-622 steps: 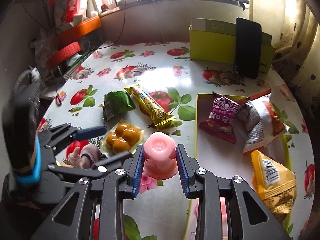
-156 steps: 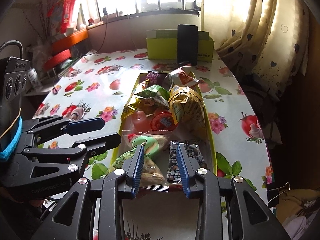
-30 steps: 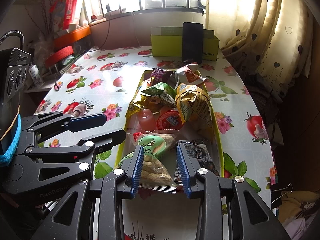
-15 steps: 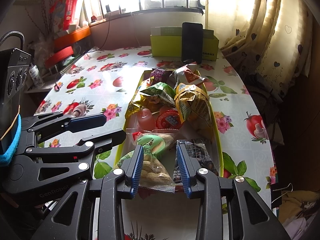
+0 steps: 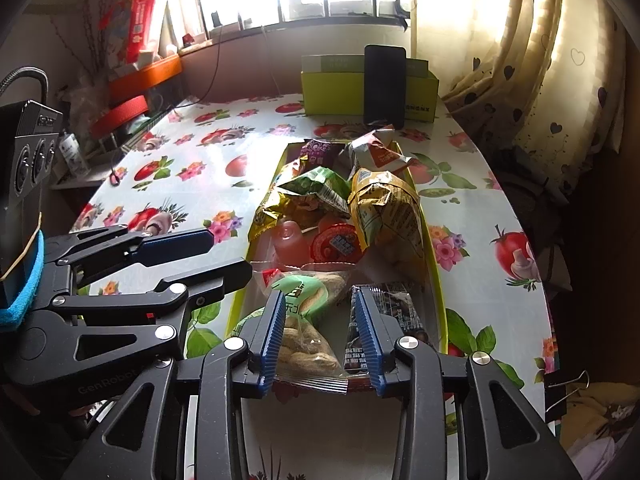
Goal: Organize snacks
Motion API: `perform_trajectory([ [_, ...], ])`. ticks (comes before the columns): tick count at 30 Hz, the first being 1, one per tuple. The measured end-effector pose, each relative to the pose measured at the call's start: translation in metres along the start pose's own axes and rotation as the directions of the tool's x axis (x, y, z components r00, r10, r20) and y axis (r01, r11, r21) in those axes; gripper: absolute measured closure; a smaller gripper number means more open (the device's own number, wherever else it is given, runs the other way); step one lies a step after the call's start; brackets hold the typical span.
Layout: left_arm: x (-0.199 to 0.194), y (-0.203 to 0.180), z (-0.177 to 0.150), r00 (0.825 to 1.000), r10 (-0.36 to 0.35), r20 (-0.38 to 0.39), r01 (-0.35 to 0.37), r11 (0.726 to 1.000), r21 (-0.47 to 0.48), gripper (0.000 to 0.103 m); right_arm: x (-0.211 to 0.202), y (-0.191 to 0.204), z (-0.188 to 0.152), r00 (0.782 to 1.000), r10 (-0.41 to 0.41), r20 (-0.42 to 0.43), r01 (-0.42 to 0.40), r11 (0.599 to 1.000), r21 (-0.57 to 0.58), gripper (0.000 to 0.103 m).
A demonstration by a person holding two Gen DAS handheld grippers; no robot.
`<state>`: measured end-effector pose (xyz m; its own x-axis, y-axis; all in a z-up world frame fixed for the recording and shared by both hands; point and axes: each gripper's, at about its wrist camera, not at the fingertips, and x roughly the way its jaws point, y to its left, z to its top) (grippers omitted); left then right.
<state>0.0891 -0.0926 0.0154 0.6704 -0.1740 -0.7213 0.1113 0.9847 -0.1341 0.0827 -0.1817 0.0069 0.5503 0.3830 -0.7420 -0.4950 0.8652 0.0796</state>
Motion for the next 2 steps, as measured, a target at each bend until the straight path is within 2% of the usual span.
perform_trajectory([
  [2, -0.0002, -0.0002, 0.0005, 1.0, 0.001, 0.004, -0.001, 1.0, 0.003, 0.06, 0.0005, 0.0023, 0.0005, 1.0, 0.0, 0.001, 0.0, 1.0, 0.0, 0.068],
])
